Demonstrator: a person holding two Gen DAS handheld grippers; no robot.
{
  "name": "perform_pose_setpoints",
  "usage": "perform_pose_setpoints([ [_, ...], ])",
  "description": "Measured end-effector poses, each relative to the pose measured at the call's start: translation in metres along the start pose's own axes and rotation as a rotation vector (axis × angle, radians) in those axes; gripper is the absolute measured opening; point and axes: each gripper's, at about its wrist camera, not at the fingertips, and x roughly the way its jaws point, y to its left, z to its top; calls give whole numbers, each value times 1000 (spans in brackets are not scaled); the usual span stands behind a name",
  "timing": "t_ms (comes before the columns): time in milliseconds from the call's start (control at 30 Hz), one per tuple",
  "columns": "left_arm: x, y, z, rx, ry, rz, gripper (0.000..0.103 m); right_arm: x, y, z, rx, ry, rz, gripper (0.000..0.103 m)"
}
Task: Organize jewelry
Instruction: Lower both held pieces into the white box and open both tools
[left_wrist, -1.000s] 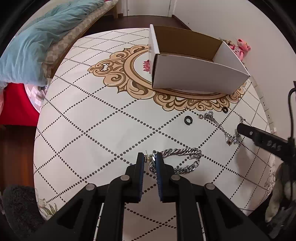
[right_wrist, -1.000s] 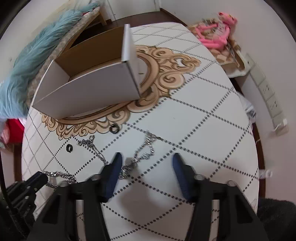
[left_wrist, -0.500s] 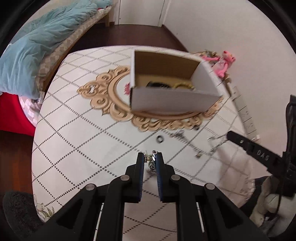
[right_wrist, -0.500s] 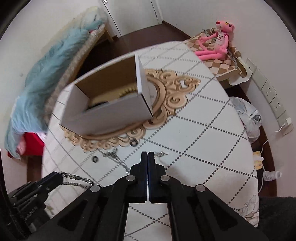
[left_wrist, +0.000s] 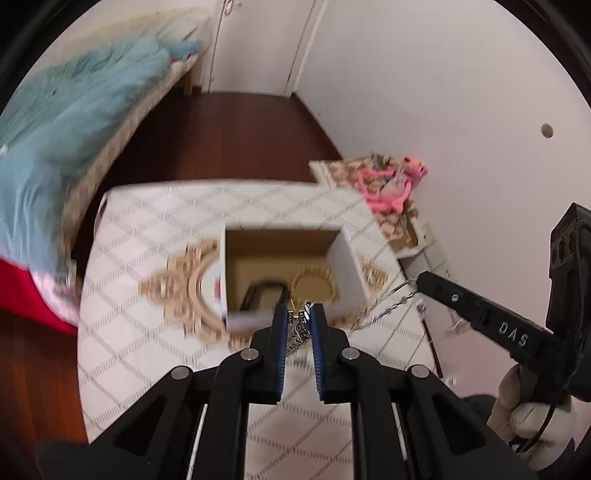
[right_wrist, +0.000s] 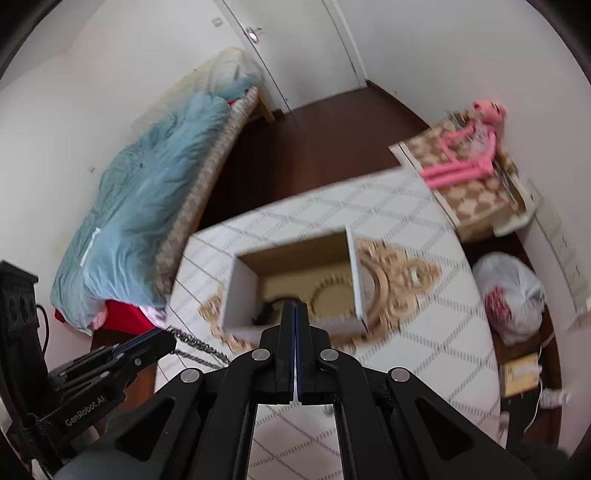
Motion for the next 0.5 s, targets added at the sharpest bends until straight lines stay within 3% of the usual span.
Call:
perform_pose_setpoints([
  [167,11,-6,43,54,-17,15,10,17,7,41,-26,0,6,0],
  [500,90,18,80,36,131,35,10,104,-7,85,-31,141,-47,0],
])
